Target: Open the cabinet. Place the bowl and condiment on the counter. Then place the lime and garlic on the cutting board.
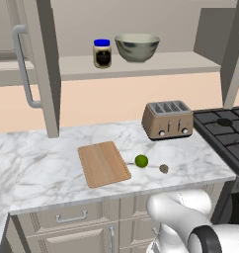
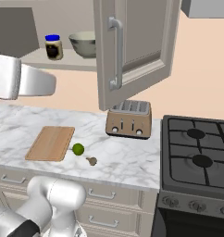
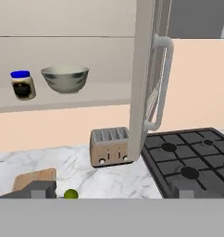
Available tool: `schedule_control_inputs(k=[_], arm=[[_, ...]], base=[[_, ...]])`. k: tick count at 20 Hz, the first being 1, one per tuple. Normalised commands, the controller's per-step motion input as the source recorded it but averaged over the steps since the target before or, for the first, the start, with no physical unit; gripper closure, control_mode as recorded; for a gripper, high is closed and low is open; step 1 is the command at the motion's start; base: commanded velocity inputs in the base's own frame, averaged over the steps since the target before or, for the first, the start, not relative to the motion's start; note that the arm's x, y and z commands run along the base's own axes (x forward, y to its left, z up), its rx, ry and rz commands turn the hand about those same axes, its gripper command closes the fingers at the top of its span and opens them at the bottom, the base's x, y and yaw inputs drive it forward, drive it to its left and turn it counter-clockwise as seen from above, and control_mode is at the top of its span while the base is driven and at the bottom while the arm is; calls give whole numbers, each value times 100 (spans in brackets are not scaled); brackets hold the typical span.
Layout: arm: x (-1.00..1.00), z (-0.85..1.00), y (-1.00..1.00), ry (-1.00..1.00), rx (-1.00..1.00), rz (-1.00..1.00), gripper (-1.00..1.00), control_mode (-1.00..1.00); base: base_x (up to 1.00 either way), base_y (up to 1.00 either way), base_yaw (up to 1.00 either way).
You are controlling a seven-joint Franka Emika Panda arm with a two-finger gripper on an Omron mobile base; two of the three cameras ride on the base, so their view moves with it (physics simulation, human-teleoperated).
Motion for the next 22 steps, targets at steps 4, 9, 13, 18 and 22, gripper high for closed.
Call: schedule_control_inputs(k=[4, 9, 13, 18, 22], arm=[[67, -21, 100, 0, -21, 0, -100, -100], [100, -8, 75, 0, -21, 0, -100, -100], [100, 0, 6, 3, -27, 0, -100, -100], [100, 0, 0, 16, -30, -1, -100, -100], [98, 0, -9, 31, -33, -8, -100, -100]], base=[[0, 0, 0], [0, 0, 0], [0, 0, 0], [0, 0, 0], [0, 0, 0]])
